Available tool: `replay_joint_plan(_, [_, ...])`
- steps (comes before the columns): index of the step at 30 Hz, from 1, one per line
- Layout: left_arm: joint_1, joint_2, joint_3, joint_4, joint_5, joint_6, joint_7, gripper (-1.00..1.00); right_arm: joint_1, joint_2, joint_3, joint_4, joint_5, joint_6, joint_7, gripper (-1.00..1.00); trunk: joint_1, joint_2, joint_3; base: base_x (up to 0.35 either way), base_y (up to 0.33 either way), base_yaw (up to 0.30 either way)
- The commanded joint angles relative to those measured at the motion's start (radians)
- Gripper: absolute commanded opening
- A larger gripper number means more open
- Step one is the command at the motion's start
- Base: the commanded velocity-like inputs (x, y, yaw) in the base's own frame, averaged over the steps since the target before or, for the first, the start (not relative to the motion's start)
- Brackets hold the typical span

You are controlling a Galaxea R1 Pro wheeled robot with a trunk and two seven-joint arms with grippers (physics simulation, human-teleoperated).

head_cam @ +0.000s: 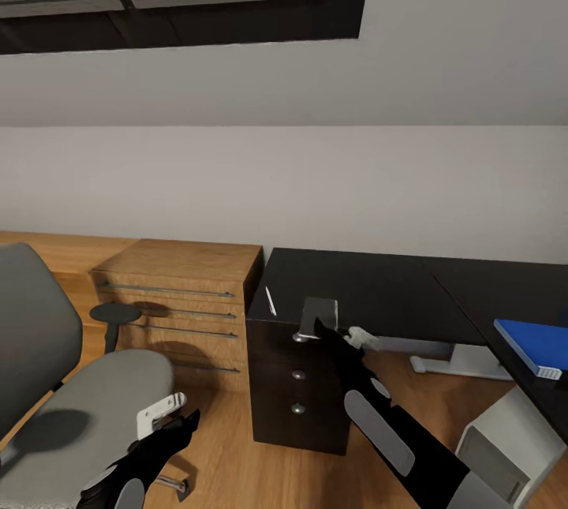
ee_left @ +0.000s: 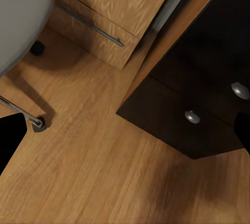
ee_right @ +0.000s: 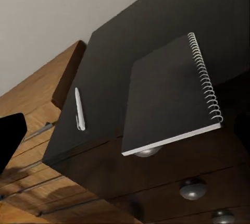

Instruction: In the bedroom, organize the workspace by keeping the computer under the desk, ensuring the monitor is on the desk, placing the keyboard on the desk next to the monitor, placing the mouse on the desk next to the keyboard, moving the folder from the swivel chair onto the desk next to the mouse, stacking the notebook on top of the folder with the pen on top of the notebook, and positioning the swivel chair next to the desk.

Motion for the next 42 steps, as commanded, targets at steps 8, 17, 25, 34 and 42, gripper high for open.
replay_joint_plan(8, [0.0,0.0,0.0,-0.004,0.011,0.003,0.007,1.0,0.018,-0.014,0.01,0.073,-0.02,-0.234,0.005,1.0,0.031,-0.057,-0.026,0.0,0.0,0.0])
replay_joint_plan(17, [0.0,0.0,-0.001,-0.006,0.011,0.003,0.007,1.0,0.024,-0.016,0.01,0.089,-0.023,-0.261,0.005,1.0,0.065,-0.12,-0.054,0.0,0.0,0.0])
replay_joint_plan(25, [0.0,0.0,-0.001,-0.008,0.012,0.003,0.007,1.0,0.024,-0.011,0.012,0.111,-0.022,-0.264,0.004,1.0,0.096,-0.176,-0.079,0.0,0.0,0.0])
replay_joint_plan(34, [0.0,0.0,-0.001,-0.009,0.012,0.003,0.007,1.0,0.024,0.022,0.012,0.164,-0.019,-0.275,0.006,1.0,0.13,-0.239,-0.107,0.0,0.0,0.0])
replay_joint_plan(42, [0.0,-0.001,-0.001,-0.009,0.012,0.003,0.007,1.0,0.025,0.027,0.012,0.17,-0.022,-0.275,0.022,1.0,0.161,-0.295,-0.133,0.0,0.0,0.0])
